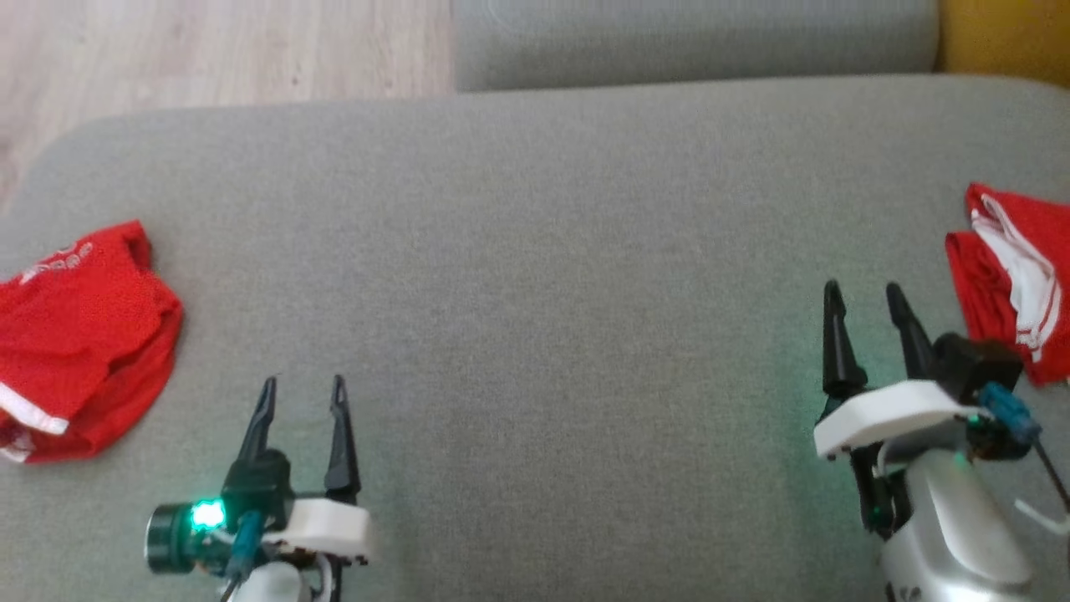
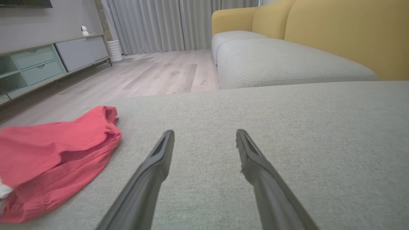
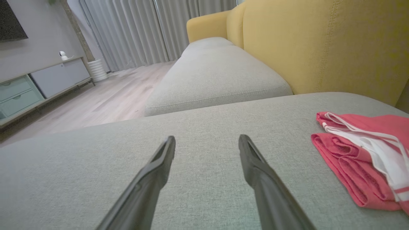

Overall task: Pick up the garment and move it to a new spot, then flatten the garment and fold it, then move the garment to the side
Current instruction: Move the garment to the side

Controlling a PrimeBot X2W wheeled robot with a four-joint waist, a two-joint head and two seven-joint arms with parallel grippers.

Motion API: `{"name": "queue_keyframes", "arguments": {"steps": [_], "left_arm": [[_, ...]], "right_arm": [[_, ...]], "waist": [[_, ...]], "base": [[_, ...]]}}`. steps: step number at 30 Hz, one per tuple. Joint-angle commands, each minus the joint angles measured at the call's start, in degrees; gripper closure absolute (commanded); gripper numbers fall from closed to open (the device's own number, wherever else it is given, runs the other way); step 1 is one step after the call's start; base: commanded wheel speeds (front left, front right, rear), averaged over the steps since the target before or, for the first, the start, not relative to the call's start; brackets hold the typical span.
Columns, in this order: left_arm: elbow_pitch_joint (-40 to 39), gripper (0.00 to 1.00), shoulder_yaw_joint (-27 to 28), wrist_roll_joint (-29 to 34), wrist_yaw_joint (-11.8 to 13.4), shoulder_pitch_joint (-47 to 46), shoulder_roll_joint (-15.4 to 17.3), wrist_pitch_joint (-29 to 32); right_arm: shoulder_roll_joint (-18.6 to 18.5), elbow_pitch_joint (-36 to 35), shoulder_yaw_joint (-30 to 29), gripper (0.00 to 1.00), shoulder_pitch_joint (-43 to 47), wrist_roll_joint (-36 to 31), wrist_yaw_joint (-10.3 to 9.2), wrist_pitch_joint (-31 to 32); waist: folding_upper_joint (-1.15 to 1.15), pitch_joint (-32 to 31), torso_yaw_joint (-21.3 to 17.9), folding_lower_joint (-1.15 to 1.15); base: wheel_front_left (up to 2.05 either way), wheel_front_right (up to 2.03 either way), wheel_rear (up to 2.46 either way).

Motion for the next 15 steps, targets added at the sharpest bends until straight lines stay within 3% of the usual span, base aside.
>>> {"name": "queue_keyframes", "arguments": {"steps": [1, 15], "left_arm": [[-1.6, 0.0, 2.5, -0.2, 0.3, -0.9, 0.3, -0.3], [-3.3, 0.0, 7.0, -0.2, 0.6, 3.4, 0.3, -0.3]], "right_arm": [[0.4, -2.3, 1.9, 0.0, -0.4, 0.6, 0.37, -0.2], [0.4, -4.4, 6.0, 0.0, 3.4, 3.2, 0.37, -0.2]], "waist": [[0.0, -1.4, 0.4, 0.01], [0.0, -5.4, -0.4, 0.01]], "base": [[0.0, 0.0, 0.0], [0.0, 0.0, 0.0]]}}
